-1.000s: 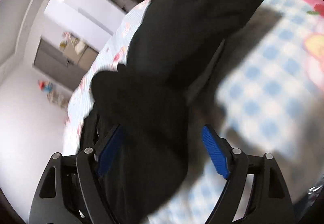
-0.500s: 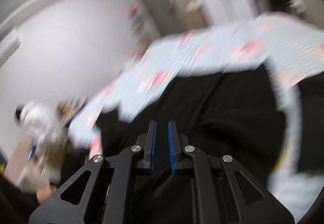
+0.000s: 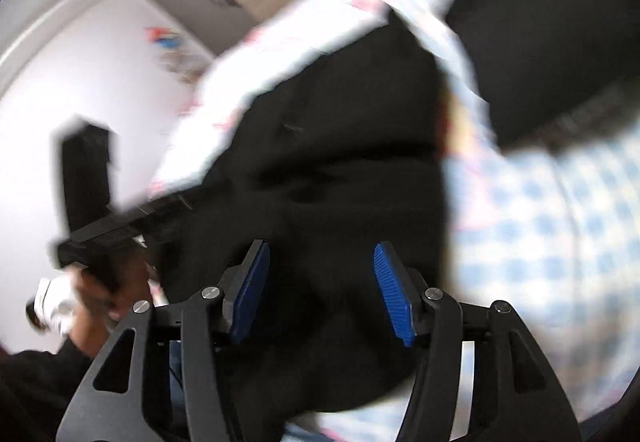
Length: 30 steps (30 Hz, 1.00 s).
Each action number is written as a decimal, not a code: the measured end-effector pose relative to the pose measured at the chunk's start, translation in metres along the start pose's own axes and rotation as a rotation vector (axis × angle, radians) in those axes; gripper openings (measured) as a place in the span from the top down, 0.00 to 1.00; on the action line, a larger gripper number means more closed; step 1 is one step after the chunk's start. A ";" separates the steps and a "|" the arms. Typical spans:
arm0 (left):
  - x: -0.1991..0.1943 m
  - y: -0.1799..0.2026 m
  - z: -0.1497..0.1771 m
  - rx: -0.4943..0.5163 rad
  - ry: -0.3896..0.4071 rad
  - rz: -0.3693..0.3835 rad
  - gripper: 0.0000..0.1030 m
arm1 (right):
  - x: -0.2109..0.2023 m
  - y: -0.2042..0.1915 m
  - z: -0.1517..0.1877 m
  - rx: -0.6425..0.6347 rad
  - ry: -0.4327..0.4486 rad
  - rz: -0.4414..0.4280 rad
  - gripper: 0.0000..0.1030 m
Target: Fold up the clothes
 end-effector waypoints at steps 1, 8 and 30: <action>0.020 0.011 -0.010 0.047 -0.019 -0.026 0.38 | 0.000 0.010 0.007 0.019 -0.007 -0.005 0.45; 0.121 0.022 -0.024 0.062 -0.181 -0.144 0.77 | 0.036 0.029 0.022 -0.006 -0.080 0.100 0.49; -0.078 -0.218 0.105 -0.908 0.223 -0.004 0.43 | 0.001 0.041 -0.005 -0.148 -0.090 0.357 0.48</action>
Point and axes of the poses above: each gripper's, at about its wrist camera, not at the fingertips, and x roughly the way its jaws point, y to its right, z to its underside, the point moved 9 cm from there along x, roughly the way its jaws point, and after that the axes turned 9 degrees about -x, right-handed, at the moved point
